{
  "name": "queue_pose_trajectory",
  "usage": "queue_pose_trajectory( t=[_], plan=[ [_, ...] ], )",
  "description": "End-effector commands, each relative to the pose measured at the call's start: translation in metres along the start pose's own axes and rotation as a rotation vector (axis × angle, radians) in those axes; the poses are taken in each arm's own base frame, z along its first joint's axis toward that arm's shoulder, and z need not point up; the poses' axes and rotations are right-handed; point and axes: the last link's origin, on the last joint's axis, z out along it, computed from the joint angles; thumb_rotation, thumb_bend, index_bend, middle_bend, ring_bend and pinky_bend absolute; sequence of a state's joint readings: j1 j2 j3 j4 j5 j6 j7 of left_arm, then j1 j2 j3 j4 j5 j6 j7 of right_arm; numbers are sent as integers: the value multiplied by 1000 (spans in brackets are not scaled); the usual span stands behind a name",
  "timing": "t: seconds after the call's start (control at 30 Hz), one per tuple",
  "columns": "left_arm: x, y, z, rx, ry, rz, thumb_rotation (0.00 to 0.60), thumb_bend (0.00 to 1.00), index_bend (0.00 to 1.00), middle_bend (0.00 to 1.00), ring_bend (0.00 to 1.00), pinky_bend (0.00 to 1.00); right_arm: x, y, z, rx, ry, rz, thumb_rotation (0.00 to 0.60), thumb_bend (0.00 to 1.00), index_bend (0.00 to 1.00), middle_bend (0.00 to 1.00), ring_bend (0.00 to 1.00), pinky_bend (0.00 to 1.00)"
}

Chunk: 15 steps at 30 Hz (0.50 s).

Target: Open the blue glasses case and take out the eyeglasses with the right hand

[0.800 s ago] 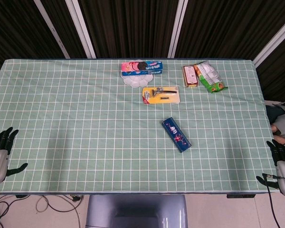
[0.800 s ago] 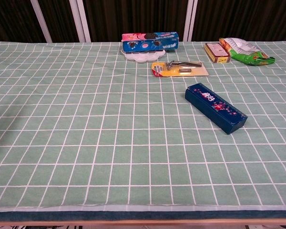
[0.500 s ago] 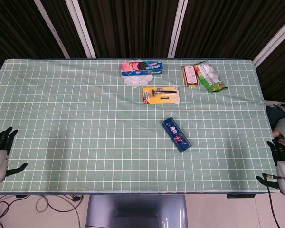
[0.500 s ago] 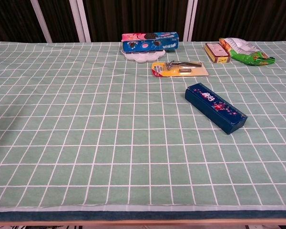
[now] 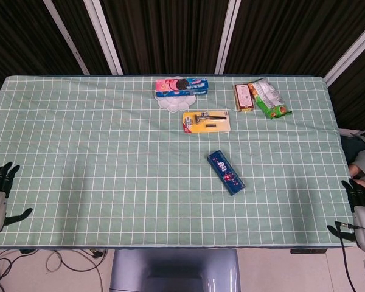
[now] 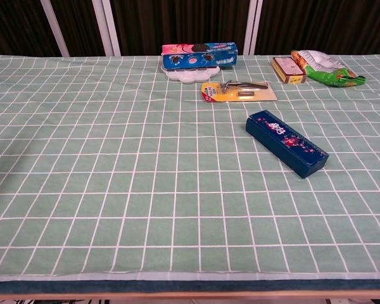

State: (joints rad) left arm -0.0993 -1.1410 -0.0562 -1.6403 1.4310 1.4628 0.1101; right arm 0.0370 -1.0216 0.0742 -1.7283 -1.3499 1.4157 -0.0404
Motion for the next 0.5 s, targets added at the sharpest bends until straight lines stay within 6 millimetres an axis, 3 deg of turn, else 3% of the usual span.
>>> queue_pose_trajectory(
  t=[0.03,0.2,0.5],
  plan=[
    [-1,0,0,2,7,-1,600,22,0,0,0,0,5,-10,4,6,19,7,600,49,0,0,0,225],
    [-1,-1,1,15,18,-17,600,22,0,0,0,0,11,-41,22,47,34,34,600,49,0,0,0,225],
    [-1,-6,3,38,36,-30,600,22,0,0,0,0,-5,-136,65,171,-31,125,600,49,0,0,0,225]
  ],
)
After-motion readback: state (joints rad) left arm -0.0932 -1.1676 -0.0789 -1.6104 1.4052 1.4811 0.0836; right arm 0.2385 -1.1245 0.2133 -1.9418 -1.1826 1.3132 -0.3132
